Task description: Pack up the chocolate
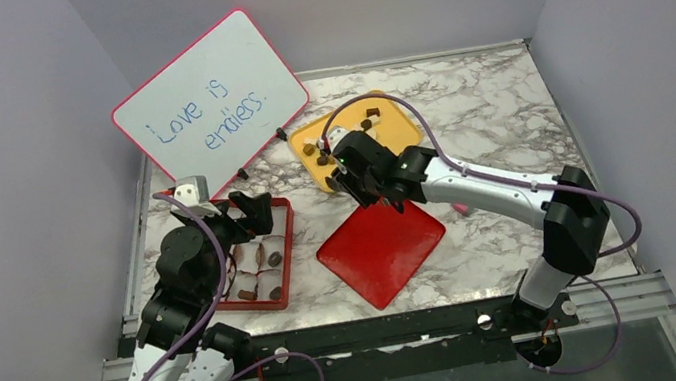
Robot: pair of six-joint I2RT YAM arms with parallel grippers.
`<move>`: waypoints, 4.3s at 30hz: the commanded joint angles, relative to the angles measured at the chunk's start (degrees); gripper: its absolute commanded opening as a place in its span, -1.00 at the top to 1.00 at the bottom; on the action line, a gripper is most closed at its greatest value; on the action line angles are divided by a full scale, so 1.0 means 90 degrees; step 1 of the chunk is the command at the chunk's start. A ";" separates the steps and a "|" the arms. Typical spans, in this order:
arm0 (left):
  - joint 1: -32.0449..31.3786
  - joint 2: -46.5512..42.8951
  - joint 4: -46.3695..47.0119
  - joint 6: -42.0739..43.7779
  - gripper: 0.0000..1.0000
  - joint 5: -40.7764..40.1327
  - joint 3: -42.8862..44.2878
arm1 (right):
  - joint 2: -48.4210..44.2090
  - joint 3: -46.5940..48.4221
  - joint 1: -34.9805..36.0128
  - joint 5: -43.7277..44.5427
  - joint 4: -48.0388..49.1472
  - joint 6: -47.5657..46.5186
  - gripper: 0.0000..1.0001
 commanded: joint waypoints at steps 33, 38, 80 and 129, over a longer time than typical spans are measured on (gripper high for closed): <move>-0.0010 0.0096 -0.0030 0.0229 -0.98 -0.0087 0.0009 | 0.1125 0.0931 -0.0552 -0.0196 -0.0125 -0.0299 0.27; -0.0015 0.0115 -0.0040 0.0239 -0.98 -0.0086 0.0009 | 0.1269 0.1026 -0.0555 -0.0358 -0.0162 -0.0314 0.26; -0.0015 -0.0160 -0.0069 0.0186 -0.98 -0.0297 0.0003 | 0.0756 0.0910 -0.0549 -0.0253 -0.0252 -0.0131 0.38; -0.0010 -0.1633 -0.0350 0.0113 -0.98 -0.1950 0.0982 | 0.1966 0.2414 0.1807 -0.1564 0.0361 -0.0710 0.36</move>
